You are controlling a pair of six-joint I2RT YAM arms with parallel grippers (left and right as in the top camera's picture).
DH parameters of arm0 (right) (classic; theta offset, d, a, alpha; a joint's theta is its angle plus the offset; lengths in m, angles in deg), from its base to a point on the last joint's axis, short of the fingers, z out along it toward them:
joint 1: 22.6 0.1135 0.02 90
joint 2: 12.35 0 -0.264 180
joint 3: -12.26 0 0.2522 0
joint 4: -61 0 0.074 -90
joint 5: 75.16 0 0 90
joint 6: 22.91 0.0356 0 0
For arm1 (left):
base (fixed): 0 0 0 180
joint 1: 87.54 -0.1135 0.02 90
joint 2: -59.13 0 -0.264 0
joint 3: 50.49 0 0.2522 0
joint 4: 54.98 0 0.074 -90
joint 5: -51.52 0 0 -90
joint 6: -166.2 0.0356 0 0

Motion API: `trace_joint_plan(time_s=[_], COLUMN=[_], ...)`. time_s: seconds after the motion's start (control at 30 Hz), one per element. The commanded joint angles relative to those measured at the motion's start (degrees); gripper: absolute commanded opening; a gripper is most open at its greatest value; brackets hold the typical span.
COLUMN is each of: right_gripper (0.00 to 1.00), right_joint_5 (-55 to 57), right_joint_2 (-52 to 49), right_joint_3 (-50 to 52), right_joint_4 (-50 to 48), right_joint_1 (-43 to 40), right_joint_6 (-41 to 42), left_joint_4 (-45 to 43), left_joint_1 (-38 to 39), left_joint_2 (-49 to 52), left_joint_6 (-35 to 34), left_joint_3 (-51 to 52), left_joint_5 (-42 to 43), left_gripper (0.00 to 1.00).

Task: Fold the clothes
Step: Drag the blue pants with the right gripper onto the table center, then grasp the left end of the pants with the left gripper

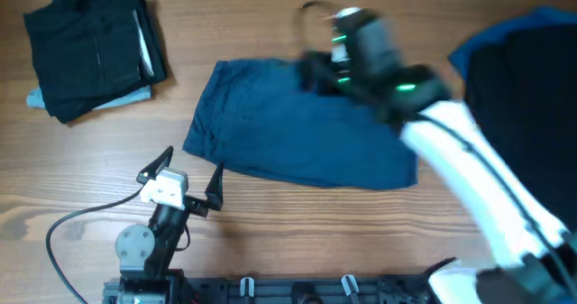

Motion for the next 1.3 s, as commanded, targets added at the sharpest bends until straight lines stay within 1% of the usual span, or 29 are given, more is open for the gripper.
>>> trace_joint_plan(time_s=[0.0, 0.03, 0.1, 0.13, 0.17, 0.2, 0.27, 0.33, 0.37, 0.4, 0.47, 0.5, 0.53, 0.67, 0.73, 0.77, 0.83, 0.87, 0.9, 0.93, 1.0, 1.03, 1.07, 1.1, 1.13, 1.23, 1.27], right_gripper=[0.99, 0.99, 1.00, 1.00, 1.00, 1.00, 1.00, 1.00, 1.00, 1.00, 1.00, 1.00, 1.00, 1.00, 1.00, 1.00, 1.00, 1.00, 1.00, 1.00, 1.00, 1.00, 1.00, 1.00, 1.00, 1.00, 1.00], right_joint_5=[-0.55, -0.55, -0.37, 2.38, 5.33, 6.38, 6.36, 6.36, 6.36, 6.29, 5.92, 5.66, 4.35, -1.07, -0.96, -0.96, -0.57, -0.57, -0.63, -1.03, -1.01, -1.01, -0.81, -0.79, -0.83, -1.05, -1.05], right_joint_2=[2.01, 1.84, 1.92, 1.92, 2.03, 2.08, 2.10, 2.14, 2.14, 2.14, 2.14, 2.23, 2.23, 2.23, 2.23, 2.23, 2.23, 2.23, 2.23, 2.23, 2.23, 2.23, 2.23, 2.23, 2.23, 2.23, 2.23], right_joint_3=[0.22, 0.81, 2.14, 3.26, 4.35, 5.42, 7.56, 11.69, 13.46, 14.95, 16.02, 16.00, 16.00, 16.00, 16.00, 16.00, 16.00, 16.00, 16.00, 16.00, 16.00, 16.00, 16.00, 16.00, 16.00, 16.00, 16.00], right_joint_4=[13.16, 19.23, 23.67, 25.31, 26.82, 27.87, 28.09, 28.04, 28.09, 28.15, 28.04, 27.04, 25.68, 23.32, 23.26, 23.10, 22.45, 22.16, 21.86, 22.32, 24.11, 24.98, 26.16, 27.02, 27.17, 27.50, 27.80], right_joint_1=[-6.82, -8.66, -9.55, -9.60, -9.60, -9.60, -9.60, -9.60, -9.60, -9.60, -10.73, -12.92, -14.99, -22.62, -23.74, -23.74, -23.74, -23.74, -23.74, -23.71, -23.74, -23.74, -23.74, -23.74, -23.74, -23.74, -23.74], right_joint_6=[2.54, 4.15, 10.03, 15.50, 22.97, 27.43, 31.19, 34.97, 36.89, 38.64, 38.49, 35.80, 32.59, 23.45, 21.07, 20.50, 20.52, 20.52, 20.57, 20.48, 20.63, 21.44, 24.41, 26.82, 27.71, 28.28, 28.26], left_joint_4=[0.02, 0.02, 0.02, 0.02, -0.17, -1.07, -0.76, -1.01, -1.03, -1.53, -1.95, -1.99, -3.08, -16.22, -17.03, -15.76, -10.45, -5.55, 1.27, 9.05, 15.04, 16.41, 17.66, 22.53, 25.03, 28.52, 29.11], left_joint_1=[0.35, 0.35, 0.35, 0.35, 0.35, 0.35, 0.35, 0.35, 0.35, 0.35, 0.35, 0.35, 0.35, 0.35, 0.33, 0.31, 0.31, 0.31, 0.31, 0.37, 0.35, 0.35, 0.17, -0.50, -1.20, -1.86, -1.86], left_joint_2=[-0.35, -0.35, -0.35, -0.35, -0.35, -0.35, -0.35, -0.35, -0.35, -0.35, -0.26, 0.46, 1.22, 1.75, 2.03, 3.43, 10.21, 15.26, 21.81, 30.49, 38.29, 42.14, 45.24, 49.57, 53.70, 67.65, 70.79], left_joint_6=[1.27, 1.27, 1.27, 1.27, 1.25, 1.20, 1.01, 1.01, 0.72, -2.14, -15.67, -18.97, -18.71, -18.73, -20.26, -23.71, -24.50, -24.48, -23.34, -17.92, -17.55, -17.59, -21.00, -32.24, -34.14, -34.21, -34.69], left_joint_3=[0.39, 0.39, 0.39, 0.39, 0.39, 0.39, 0.39, 0.39, 0.39, 0.39, 0.37, 0.20, -0.07, -0.04, -0.72, -2.27, -9.99, -15.80, -23.37, -32.94, -40.06, -41.88, -42.49, -43.17, -43.30, -44.68, -45.31], left_joint_5=[-0.37, -0.37, -0.37, -0.37, -0.28, -0.09, 2.78, 10.27, 12.61, 12.70, 8.87, 8.48, 8.48, 10.16, 9.86, 7.85, 6.21, 4.02, 2.67, 6.38, 11.19, 11.23, 9.55, 2.19, 1.16, 1.57, 1.57], left_gripper=[1.00, 1.00, 1.00, 1.00, 1.00, 1.00, 1.00, 1.00, 1.00, 1.00, 1.00, 1.00, 1.00, 1.00, 1.00, 1.00, 1.00, 1.00, 1.00, 1.00, 1.00, 1.00, 1.00, 1.00, 1.00, 1.00, 1.00])
